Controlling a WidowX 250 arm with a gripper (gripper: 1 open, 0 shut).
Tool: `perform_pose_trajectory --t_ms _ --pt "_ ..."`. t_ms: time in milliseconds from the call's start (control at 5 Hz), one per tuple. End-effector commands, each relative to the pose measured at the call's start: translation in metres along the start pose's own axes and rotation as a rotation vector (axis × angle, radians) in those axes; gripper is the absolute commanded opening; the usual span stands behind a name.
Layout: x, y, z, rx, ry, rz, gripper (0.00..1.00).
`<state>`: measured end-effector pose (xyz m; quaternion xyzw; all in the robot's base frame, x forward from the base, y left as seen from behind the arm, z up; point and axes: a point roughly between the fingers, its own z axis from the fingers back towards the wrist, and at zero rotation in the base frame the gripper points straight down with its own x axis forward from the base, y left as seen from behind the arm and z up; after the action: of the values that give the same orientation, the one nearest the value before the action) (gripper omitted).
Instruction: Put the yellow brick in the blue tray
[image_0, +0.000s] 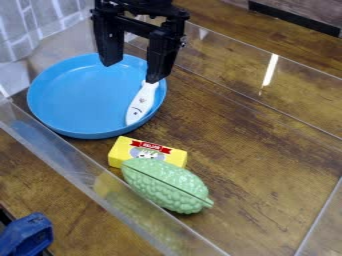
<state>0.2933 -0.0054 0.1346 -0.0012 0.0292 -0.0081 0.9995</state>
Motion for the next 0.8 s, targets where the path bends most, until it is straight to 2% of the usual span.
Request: perform_pose_trajectory --t_ms 0,200,600 --pt "-0.004 -0.006 0.000 -0.001 0.005 0.018 1.00" --pt "-0.007 -0.012 0.004 -0.002 0.009 0.034 1.00" --pt "0.002 -0.011 0.014 0.034 0.002 -0.081 1.00"
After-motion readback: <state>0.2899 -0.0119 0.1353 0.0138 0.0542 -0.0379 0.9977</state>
